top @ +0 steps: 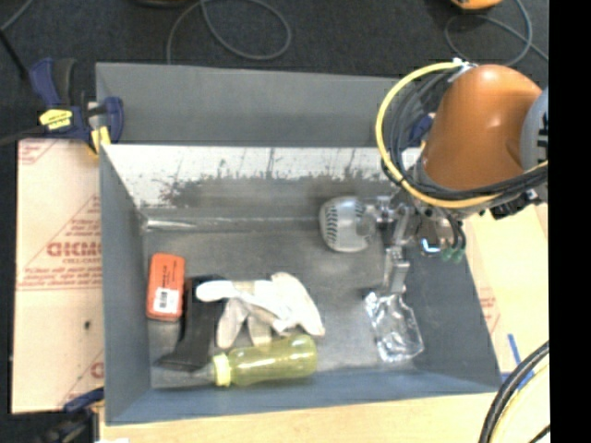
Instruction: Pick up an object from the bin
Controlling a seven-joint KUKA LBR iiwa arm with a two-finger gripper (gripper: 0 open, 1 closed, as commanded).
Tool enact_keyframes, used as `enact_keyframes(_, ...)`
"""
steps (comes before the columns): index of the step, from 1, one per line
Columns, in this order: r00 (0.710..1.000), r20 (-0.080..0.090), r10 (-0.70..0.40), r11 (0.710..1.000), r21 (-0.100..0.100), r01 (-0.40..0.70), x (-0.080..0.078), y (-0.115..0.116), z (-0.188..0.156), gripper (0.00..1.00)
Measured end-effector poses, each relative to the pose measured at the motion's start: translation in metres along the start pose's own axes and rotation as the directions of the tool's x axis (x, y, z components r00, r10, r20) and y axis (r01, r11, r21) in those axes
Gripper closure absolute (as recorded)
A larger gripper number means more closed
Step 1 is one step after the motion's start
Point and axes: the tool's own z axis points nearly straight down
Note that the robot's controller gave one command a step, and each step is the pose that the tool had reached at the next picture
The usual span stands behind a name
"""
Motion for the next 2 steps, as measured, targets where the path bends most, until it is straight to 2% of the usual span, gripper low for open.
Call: enact_keyframes(2, 0.999, 0.009, 0.031, 1.0, 0.0, -0.031, 0.0032, 0.003, 0.0009, 0.0)
